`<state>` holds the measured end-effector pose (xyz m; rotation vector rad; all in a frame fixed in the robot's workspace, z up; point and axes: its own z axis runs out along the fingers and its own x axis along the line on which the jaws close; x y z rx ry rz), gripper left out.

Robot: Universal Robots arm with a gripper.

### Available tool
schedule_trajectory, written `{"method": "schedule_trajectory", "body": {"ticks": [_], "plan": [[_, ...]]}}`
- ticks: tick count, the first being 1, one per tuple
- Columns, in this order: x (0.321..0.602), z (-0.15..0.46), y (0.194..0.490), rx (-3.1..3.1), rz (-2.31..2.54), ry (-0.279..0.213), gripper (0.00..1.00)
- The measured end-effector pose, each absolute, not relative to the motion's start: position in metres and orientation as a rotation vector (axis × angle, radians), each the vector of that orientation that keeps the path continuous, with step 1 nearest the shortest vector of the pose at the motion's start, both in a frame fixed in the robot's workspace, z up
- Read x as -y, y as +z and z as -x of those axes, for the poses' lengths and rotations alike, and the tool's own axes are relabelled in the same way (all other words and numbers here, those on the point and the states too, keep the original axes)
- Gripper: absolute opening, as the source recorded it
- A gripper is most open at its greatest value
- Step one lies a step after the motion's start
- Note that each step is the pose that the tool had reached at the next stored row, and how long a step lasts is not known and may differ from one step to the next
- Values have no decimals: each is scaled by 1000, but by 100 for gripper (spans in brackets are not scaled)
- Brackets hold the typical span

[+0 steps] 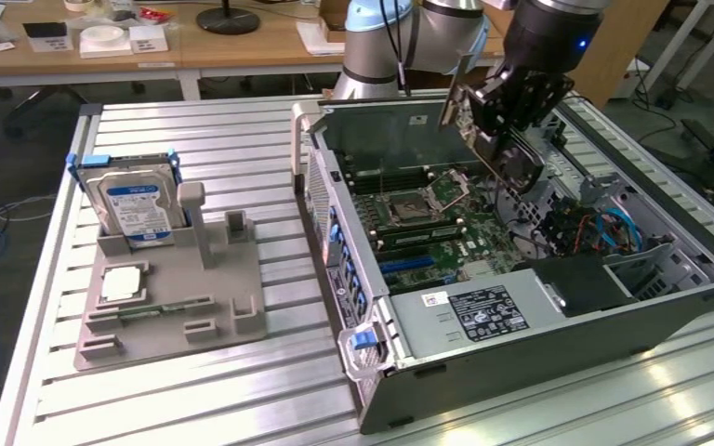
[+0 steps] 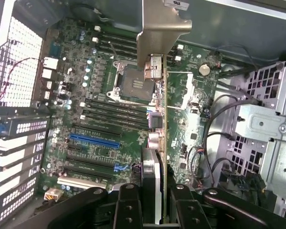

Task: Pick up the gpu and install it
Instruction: 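Insert the gpu into the slot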

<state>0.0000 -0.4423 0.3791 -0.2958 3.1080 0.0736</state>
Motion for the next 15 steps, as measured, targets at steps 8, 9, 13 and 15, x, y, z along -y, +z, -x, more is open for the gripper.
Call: {"method": "schedule_trajectory", "body": {"ticks": [8, 9, 13, 15], "plan": [[443, 1, 379, -3099, 392, 74, 28], [443, 1, 379, -3097, 407, 74, 28], [443, 1, 379, -3089, 470, 75, 28], [443, 1, 379, -3085, 501, 75, 28]]}}
